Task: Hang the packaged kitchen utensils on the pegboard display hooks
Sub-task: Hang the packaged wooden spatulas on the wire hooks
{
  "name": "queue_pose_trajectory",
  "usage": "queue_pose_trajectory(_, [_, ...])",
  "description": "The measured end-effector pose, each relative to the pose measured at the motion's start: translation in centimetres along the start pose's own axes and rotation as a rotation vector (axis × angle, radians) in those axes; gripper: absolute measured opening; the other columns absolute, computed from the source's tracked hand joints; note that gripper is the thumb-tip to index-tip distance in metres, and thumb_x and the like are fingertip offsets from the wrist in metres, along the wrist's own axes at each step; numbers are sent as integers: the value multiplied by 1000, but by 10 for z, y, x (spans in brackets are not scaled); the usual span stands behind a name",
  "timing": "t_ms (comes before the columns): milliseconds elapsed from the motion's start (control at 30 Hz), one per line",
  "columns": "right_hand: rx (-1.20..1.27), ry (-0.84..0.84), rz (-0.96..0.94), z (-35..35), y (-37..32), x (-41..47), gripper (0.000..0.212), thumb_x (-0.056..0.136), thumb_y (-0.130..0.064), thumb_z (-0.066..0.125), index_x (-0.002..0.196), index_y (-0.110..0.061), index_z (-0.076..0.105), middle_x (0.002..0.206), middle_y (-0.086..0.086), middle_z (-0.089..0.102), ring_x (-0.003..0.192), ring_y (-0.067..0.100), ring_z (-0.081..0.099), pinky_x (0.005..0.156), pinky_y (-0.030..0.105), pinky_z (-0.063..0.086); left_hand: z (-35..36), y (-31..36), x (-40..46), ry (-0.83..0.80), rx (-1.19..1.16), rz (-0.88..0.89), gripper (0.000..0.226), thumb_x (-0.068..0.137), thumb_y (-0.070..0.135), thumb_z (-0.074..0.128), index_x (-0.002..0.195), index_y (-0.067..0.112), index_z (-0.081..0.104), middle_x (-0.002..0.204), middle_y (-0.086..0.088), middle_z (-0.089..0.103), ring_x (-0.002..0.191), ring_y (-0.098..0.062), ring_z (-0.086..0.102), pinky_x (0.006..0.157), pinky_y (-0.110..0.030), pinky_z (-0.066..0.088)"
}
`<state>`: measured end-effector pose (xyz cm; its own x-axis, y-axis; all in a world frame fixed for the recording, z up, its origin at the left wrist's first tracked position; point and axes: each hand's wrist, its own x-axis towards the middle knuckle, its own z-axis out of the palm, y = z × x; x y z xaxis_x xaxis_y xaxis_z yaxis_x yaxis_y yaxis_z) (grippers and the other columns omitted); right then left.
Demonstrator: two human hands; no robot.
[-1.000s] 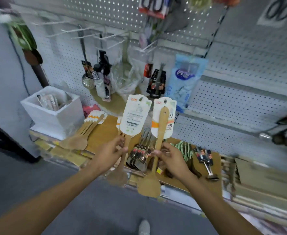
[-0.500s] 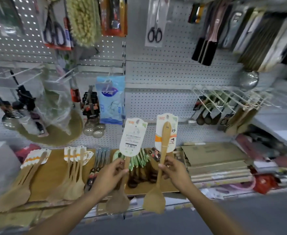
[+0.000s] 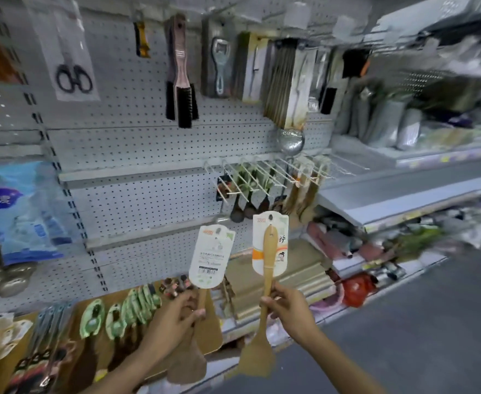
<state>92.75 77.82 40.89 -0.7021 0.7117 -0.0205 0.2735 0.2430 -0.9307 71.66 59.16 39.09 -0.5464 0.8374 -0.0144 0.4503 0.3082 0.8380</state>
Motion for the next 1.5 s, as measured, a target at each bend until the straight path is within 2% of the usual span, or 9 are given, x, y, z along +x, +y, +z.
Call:
queue_pose_trajectory(67, [5, 26, 5, -39, 11, 5, 9, 92, -15, 67, 86, -8, 64, 79, 14, 67, 72, 22, 71, 62, 27, 53, 30, 19, 20, -16, -3, 6, 19, 87, 35, 71, 96, 43, 57, 96, 33, 65, 86, 10, 65, 82, -23, 55])
queue_pose_trajectory(200, [-16, 61, -8, -109, 37, 16, 9, 91, -16, 68, 87, -9, 64, 81, 10, 69, 74, 25, 72, 71, 41, 59, 84, 64, 53, -36, 10, 38, 28, 88, 34, 71, 96, 51, 50, 87, 24, 66, 87, 19, 59, 76, -11, 50])
queue_pose_trajectory(333, [-32, 118, 4, -160, 57, 27, 12, 90, -19, 69, 86, -9, 65, 79, 6, 70, 74, 21, 72, 71, 41, 60, 128, 93, 85, -75, -21, 55, 24, 87, 26, 72, 94, 41, 55, 85, 14, 68, 85, 14, 61, 73, -13, 48])
queue_pose_trajectory(433, [-48, 147, 1, -188, 68, 38, 13, 90, -24, 69, 84, -13, 65, 79, 4, 70, 73, 18, 72, 67, 34, 59, 153, 104, 113, -145, 1, 97, 15, 86, 40, 70, 96, 40, 60, 93, 27, 68, 86, 7, 65, 79, -24, 54])
queue_pose_trajectory(667, [-68, 196, 51, -238, 93, 86, 10, 91, -13, 67, 85, -6, 65, 79, 10, 69, 72, 19, 71, 64, 24, 55, 200, 126, 193, -204, 5, 148, 16, 85, 34, 74, 95, 37, 62, 88, 27, 69, 79, 6, 65, 77, -24, 54])
queue_pose_trajectory(933, [-162, 253, 96, -299, 109, 160, 11, 92, -14, 67, 81, -14, 65, 74, 8, 69, 66, 16, 68, 61, 29, 55, 244, 145, 294, -246, -103, 155, 16, 84, 34, 76, 95, 36, 64, 91, 27, 68, 79, 4, 65, 77, -24, 53])
queue_pose_trajectory(1133, [-190, 270, 94, -325, 114, 207, 15, 91, -15, 66, 78, -21, 64, 73, 6, 68, 63, 30, 64, 58, 44, 52, 260, 159, 340, -288, -95, 170, 13, 85, 38, 73, 94, 40, 65, 91, 23, 70, 79, 3, 65, 77, -26, 55])
queue_pose_trajectory(1267, [-195, 240, 100, -337, 124, 236, 13, 90, -18, 67, 78, -21, 66, 74, 5, 69, 68, 31, 67, 67, 51, 56, 270, 158, 361, -278, -63, 168, 14, 83, 40, 73, 95, 38, 66, 91, 23, 71, 81, 3, 66, 80, -31, 57])
queue_pose_trajectory(1500, [-203, 164, 98, -362, 145, 282, 12, 91, -14, 66, 85, -25, 68, 81, 4, 72, 73, 26, 70, 70, 45, 59, 286, 168, 384, -226, 13, 137, 17, 81, 45, 75, 94, 43, 66, 92, 32, 67, 76, 2, 66, 74, -28, 57])
